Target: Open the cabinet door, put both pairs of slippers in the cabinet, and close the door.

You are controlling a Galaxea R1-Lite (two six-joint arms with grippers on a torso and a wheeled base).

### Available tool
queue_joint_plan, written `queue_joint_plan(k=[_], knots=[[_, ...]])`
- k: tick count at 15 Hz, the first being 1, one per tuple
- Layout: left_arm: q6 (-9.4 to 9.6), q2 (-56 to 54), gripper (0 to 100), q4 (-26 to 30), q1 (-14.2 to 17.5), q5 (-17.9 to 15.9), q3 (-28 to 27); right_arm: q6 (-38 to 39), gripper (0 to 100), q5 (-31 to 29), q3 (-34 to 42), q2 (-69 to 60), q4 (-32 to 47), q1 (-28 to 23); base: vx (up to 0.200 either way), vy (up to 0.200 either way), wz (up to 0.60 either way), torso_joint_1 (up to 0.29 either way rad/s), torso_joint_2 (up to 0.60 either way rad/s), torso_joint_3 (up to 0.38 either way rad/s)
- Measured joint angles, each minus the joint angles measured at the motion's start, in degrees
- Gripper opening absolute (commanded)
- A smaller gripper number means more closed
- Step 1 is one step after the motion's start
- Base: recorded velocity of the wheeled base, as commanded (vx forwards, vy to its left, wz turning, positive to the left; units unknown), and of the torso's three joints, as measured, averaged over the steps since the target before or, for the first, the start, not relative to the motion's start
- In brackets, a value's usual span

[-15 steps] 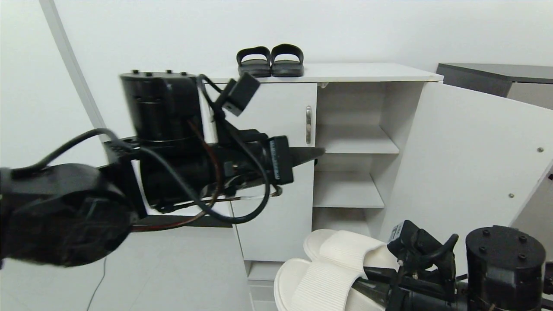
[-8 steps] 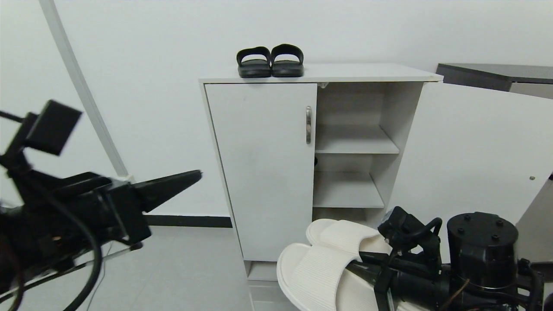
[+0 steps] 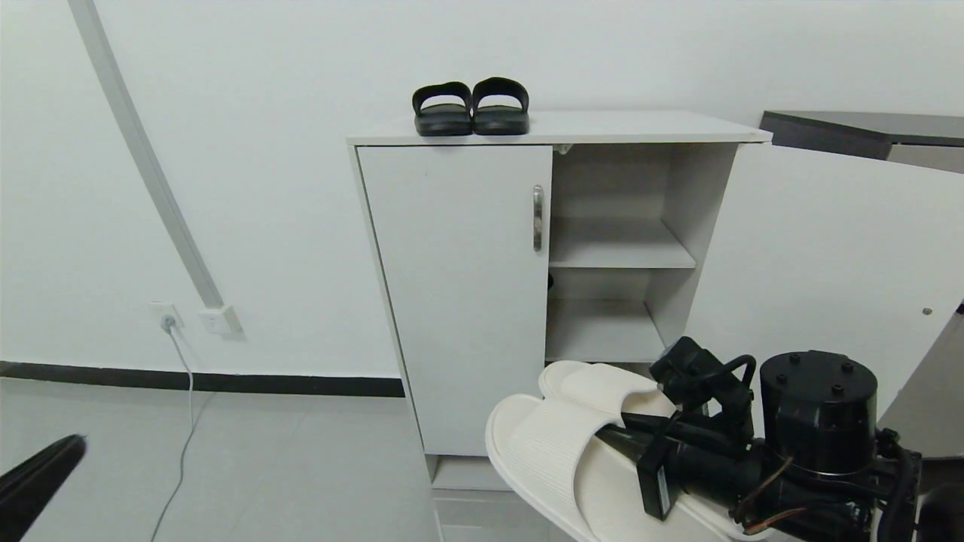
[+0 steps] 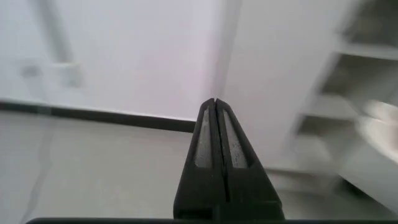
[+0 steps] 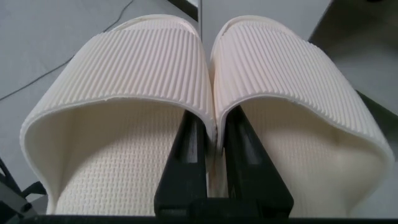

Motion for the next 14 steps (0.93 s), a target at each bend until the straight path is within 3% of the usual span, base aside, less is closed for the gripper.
queue_joint_plan(k=[3, 7, 10, 11, 12, 14], knots=[[1.06, -11.8, 0, 1.4, 6.4, 0.7, 7.6, 0.1, 0, -0.1, -0.7, 0.2, 0.1, -0.6, 0.0, 0.0, 0.0, 0.0, 0.0, 0.0], [1.78, -28.5, 0, 14.5, 10.3, 0.8, 11.2, 0.0, 0, -0.4, -0.6, 0.3, 0.0, -0.7, 0.0, 0.0, 0.0, 0.0, 0.0, 0.0], [4.32, -33.7, 0, 18.3, 10.8, -5.7, 11.8, 0.0, 0, -2.0, -0.4, 0.3, 0.0, -0.6, 0.0, 0.0, 0.0, 0.0, 0.0, 0.0], [5.84, -34.7, 0, 18.6, 10.9, -9.8, 11.8, 0.0, 0, -2.6, -0.4, 0.3, 0.0, -0.5, 0.0, 0.0, 0.0, 0.0, 0.0, 0.0], [6.64, -35.1, 0, 18.6, 10.9, -10.8, 11.8, 0.0, 0, -3.6, -0.4, 0.3, 0.0, -0.3, 0.0, 0.0, 0.0, 0.0, 0.0, 0.0], [6.86, -35.7, 0, 18.5, 10.9, -11.4, 11.9, 0.6, 0, -11.2, -0.8, 0.5, 0.0, 0.9, 0.0, 0.0, 0.0, 0.0, 0.0, 0.0]])
